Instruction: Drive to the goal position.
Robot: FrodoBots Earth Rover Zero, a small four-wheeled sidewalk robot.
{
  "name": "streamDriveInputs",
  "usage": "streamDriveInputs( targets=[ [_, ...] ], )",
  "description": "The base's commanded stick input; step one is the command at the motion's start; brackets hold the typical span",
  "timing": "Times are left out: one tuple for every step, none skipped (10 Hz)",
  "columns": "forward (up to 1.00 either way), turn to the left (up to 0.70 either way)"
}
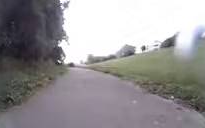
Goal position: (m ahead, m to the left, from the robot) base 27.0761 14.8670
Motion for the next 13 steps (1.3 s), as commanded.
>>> streamDriveInputs(
  targets=[
    [1.0, 0.0],
    [1.0, 0.0],
    [1.0, 0.0],
    [1.0, 0.0],
    [1.0, 0.0],
    [1.0, 0.0],
    [1.0, 0.0],
    [1.0, 0.0],
    [1.0, 0.0],
    [1.0, 0.0],
    [1.0, 0.0],
    [1.0, 0.0],
    [1.0, 0.0]
  ],
)
